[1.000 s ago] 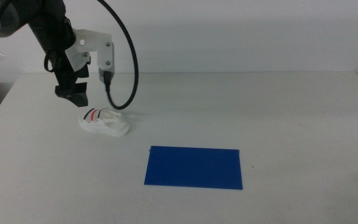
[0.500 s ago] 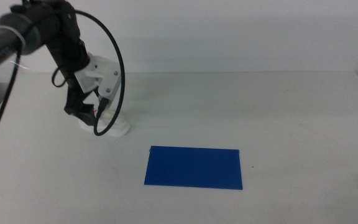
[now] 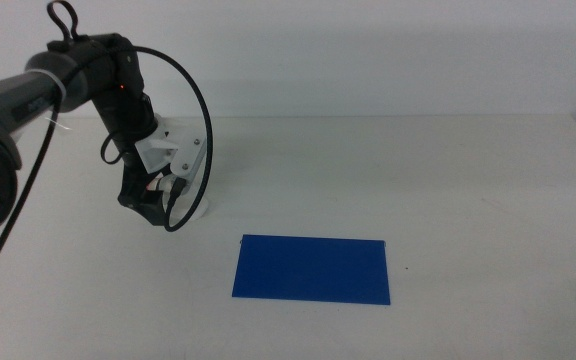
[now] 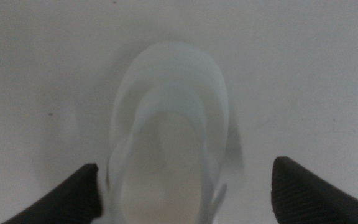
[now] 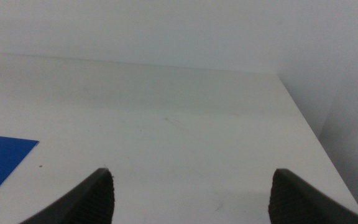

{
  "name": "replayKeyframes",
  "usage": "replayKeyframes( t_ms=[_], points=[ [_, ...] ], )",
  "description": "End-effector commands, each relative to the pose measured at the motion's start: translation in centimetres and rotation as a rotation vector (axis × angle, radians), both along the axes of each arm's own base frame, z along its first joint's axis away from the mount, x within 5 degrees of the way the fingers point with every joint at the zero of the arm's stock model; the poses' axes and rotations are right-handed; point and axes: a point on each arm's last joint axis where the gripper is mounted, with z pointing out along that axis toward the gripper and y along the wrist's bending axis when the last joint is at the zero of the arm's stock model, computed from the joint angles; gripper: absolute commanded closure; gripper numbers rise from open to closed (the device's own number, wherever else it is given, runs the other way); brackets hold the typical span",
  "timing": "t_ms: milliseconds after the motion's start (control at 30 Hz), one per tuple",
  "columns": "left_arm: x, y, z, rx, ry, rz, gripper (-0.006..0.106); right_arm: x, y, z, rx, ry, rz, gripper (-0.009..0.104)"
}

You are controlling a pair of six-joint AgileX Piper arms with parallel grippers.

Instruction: Use one arm to grab the shoe from the table and place it on the mat.

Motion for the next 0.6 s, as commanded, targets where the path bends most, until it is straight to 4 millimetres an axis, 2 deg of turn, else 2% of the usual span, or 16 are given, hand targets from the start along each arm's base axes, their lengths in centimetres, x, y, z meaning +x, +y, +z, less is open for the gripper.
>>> replayKeyframes(
  t_ms=[0,67,100,167,300,533,567],
  points=[
    [-0.4,-0.4,3.4,-0.037,-0.041,0.009,0.007,-0.1,0.0,0.7,-0.018,-0.097,-0.002,0.031],
    [-0.2,-0.4,3.4,-0.041,-0.06,0.012,0.007,-0.1,0.0,0.7,-0.018,-0.097,-0.002,0.031],
    [-0.3,-0.4,3.4,-0.039,-0.047,0.01,0.014,-0.1,0.0,0.7,-0.018,-0.097,-0.002,0.031],
    [-0.4,-0.4,3.4,-0.038,-0.04,0.01,0.023,-0.1,0.0,0.7,-0.018,-0.097,-0.002,0.031],
    [-0.5,-0.3,3.4,-0.038,-0.032,0.018,0.049,-0.1,0.0,0.7,-0.018,-0.097,-0.002,0.031],
    [-0.4,-0.2,4.3,-0.025,-0.026,0.027,0.102,-0.1,0.0,0.7,-0.018,-0.097,-0.002,0.031],
    [-0.4,-0.2,4.5,-0.026,-0.025,0.033,0.102,-0.1,0.0,0.7,-0.018,-0.097,-0.002,0.031]
  ],
)
